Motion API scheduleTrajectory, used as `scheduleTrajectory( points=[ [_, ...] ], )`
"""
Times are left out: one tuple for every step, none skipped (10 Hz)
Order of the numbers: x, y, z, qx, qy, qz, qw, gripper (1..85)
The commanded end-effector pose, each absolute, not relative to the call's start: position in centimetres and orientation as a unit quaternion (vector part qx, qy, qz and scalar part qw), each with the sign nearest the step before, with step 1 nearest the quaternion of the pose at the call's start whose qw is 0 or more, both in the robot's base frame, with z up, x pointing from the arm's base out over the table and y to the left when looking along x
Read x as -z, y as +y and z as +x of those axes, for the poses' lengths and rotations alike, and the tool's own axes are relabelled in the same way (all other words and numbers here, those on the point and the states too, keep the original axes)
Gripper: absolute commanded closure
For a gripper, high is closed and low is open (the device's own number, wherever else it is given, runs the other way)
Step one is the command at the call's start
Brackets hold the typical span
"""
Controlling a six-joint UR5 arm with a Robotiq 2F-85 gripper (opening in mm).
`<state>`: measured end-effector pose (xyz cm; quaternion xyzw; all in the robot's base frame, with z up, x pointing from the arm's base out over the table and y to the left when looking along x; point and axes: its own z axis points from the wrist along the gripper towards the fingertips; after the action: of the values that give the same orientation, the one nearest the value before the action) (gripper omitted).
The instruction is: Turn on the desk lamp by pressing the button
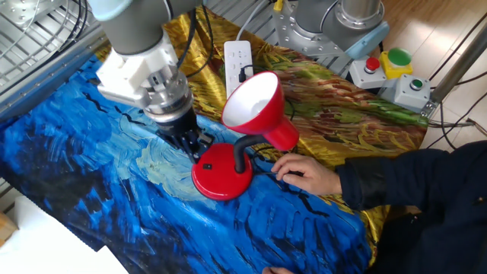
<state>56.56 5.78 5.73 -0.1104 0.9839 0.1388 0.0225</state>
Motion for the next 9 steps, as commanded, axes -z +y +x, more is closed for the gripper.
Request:
scheduleTrajectory(
  points=[
    [-4.77, 6.95, 55.86, -0.166, 0.98, -0.109, 0.024, 84.3],
    [-4.43, 6.72, 55.64, -0.169, 0.979, -0.112, 0.024, 84.3],
    [-4.24, 6.53, 55.52, -0.168, 0.979, -0.113, 0.024, 84.3],
    [-4.21, 6.56, 55.5, -0.168, 0.979, -0.113, 0.024, 84.3],
    [-4.1, 6.73, 55.56, -0.169, 0.979, -0.11, 0.026, 84.3],
    [-4.07, 7.07, 55.56, -0.174, 0.979, -0.107, 0.026, 84.3],
    [-4.04, 7.31, 55.53, -0.177, 0.978, -0.104, 0.026, 84.3],
    [-3.95, 7.3, 55.56, -0.177, 0.978, -0.104, 0.027, 84.3],
    [-3.88, 7.26, 55.58, -0.177, 0.978, -0.106, 0.028, 84.3]
  ],
)
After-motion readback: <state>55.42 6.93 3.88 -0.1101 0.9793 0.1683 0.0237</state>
